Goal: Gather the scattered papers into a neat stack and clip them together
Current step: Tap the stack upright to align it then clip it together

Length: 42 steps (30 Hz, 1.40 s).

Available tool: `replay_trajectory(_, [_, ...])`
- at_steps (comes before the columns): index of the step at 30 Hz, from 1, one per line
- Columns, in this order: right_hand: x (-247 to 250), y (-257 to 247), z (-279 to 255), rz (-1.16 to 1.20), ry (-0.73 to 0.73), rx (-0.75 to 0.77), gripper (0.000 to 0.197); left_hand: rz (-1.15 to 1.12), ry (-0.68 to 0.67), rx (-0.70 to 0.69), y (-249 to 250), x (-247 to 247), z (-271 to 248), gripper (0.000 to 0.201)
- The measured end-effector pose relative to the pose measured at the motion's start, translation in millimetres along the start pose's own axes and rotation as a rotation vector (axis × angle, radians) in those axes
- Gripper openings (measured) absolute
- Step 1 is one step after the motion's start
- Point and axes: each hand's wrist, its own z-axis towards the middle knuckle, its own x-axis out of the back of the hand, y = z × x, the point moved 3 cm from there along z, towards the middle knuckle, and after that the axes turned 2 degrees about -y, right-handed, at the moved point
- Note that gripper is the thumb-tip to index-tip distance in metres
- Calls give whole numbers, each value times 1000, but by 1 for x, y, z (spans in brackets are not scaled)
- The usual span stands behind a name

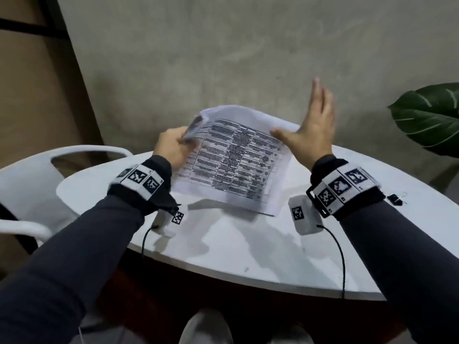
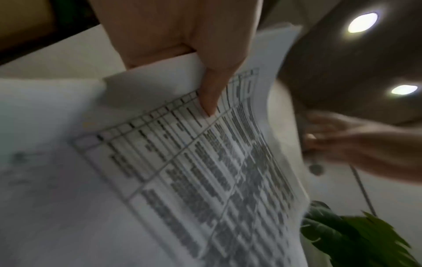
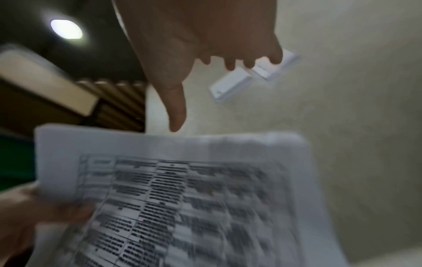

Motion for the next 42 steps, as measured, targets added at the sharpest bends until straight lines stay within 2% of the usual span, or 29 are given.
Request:
replay_trajectory(2, [6,-36,7,-85,-95,183,118,186,-43,-212,25,0,7,17])
replay_trajectory(3, [4,-46,11,-95,-168,243,112,202,-80,-321,39,0,8,9])
replay_trajectory(4, [4,-55,14,-87,-237,299,97,216,-98,-420,48,0,11,11])
replay_trajectory(6, [5,-62,23,60,-309,356,40,205,-29,-536,68,4,12,20])
replay_trajectory(7, [8,-61,26,190,-335,333,10,163,76,-555,73,8,14,25])
replay_trajectory(8, [11,-57,29,338,-344,270,12,113,221,-527,77,16,15,39])
replay_trajectory(9, [15,-52,30,499,-341,201,19,95,384,-438,79,24,13,64])
replay_trajectory(10, [17,-43,32,653,-316,116,18,52,484,-326,78,31,11,90])
replay_trajectory(11, [20,-33,32,746,-286,34,16,-83,482,-223,73,35,12,111])
replay_trajectory(12, [20,-25,30,803,-275,-51,16,-342,367,-152,67,35,14,123])
replay_trajectory(13, [18,-17,29,842,-261,-125,25,-622,174,-73,61,30,15,127])
replay_trajectory(14, [15,-12,26,862,-267,-188,38,-775,-5,18,56,22,13,127])
replay_trajectory(15, [12,-9,23,882,-276,-223,47,-808,-95,77,54,17,11,122])
replay_trajectory(16, [8,-8,21,900,-277,-250,50,-775,-127,96,57,13,7,113])
replay_trajectory(18, [3,-9,15,967,-261,-298,49,-673,-20,112,61,3,3,81])
replay_trajectory(20, [-3,-8,8,1012,-223,-333,43,-654,79,67,64,-5,-1,35])
replay_trajectory(21, [-6,-5,3,1008,-214,-349,39,-645,100,52,63,-9,-3,28])
replay_trajectory(26, [-29,20,-30,931,-318,-420,15,-591,0,106,15,-32,-14,27])
replay_trajectory(27, [-32,24,-32,895,-339,-421,16,-586,-11,115,9,-34,-13,27])
replay_trajectory(30, [-33,26,-27,815,-370,-381,35,-574,-23,107,7,-31,-12,28])
replay_trajectory(31, [-30,23,-24,822,-365,-349,41,-571,-22,91,12,-27,-11,39])
replay_trajectory(33, [-22,20,-14,865,-311,-286,64,-555,7,25,22,-17,-7,78])
replay_trajectory(34, [-16,18,-8,864,-258,-239,77,-556,39,-11,27,-12,-2,91])
replay_trajectory(36, [-3,10,7,758,-152,-87,97,-575,115,-81,40,0,4,100])
replay_trajectory(38, [7,-3,19,580,-80,105,94,-517,202,-180,56,11,8,91])
replay_trajectory(40, [12,-14,31,401,-60,212,71,-369,253,-281,69,15,10,65])
replay_trajectory(42, [12,-17,38,287,-51,232,42,-318,246,-320,73,14,14,32])
